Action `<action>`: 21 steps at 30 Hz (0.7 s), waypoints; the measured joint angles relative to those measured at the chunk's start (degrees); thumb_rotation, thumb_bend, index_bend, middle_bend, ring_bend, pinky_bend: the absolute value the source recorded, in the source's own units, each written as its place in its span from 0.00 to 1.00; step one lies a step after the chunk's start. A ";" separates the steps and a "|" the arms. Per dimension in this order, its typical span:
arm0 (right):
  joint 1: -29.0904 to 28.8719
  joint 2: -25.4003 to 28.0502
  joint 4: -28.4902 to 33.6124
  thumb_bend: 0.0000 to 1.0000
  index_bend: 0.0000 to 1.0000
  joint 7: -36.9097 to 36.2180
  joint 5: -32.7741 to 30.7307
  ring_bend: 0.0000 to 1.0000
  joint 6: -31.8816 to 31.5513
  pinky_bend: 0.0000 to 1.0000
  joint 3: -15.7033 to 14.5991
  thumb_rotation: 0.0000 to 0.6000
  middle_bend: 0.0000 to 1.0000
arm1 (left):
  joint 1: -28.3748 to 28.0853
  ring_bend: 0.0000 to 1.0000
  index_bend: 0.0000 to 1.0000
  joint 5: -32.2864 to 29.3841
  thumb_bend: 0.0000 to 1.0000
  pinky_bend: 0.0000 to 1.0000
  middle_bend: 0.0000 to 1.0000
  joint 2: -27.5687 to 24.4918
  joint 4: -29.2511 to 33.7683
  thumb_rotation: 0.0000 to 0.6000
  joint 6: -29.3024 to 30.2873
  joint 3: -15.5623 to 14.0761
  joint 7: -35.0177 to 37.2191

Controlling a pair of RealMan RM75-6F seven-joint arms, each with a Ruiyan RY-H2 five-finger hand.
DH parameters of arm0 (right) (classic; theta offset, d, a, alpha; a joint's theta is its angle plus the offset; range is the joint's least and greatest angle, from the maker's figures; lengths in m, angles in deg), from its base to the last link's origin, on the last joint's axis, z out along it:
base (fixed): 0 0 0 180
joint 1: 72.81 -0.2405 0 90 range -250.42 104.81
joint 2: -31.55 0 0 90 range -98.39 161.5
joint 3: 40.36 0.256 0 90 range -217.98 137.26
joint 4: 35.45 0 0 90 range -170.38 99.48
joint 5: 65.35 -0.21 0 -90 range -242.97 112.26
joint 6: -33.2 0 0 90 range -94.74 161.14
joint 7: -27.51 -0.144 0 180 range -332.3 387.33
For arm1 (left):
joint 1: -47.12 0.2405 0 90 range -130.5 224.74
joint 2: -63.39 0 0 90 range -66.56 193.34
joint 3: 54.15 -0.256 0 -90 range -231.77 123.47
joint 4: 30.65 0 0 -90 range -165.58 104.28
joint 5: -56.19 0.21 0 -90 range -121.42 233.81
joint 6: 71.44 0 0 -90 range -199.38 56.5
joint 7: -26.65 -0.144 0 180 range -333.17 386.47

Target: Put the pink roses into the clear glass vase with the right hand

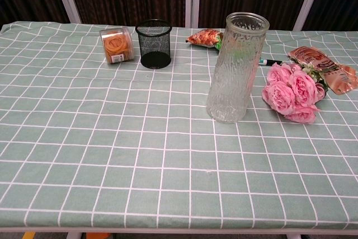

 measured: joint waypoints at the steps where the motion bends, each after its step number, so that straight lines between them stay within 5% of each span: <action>1: 0.01 0.04 0.02 0.10 0.00 0.13 -0.09 0.00 -0.04 0.00 0.03 1.00 0.00 | 0.01 0.00 0.13 -0.04 0.08 0.18 0.01 0.01 0.03 1.00 0.01 0.01 -0.09; 21: -2.03 -0.64 -2.32 0.10 0.00 0.06 -0.93 0.00 3.63 0.00 0.03 1.00 0.00 | -0.16 0.00 0.13 0.55 0.08 0.18 0.01 -1.44 2.01 1.00 -0.97 -0.90 -0.80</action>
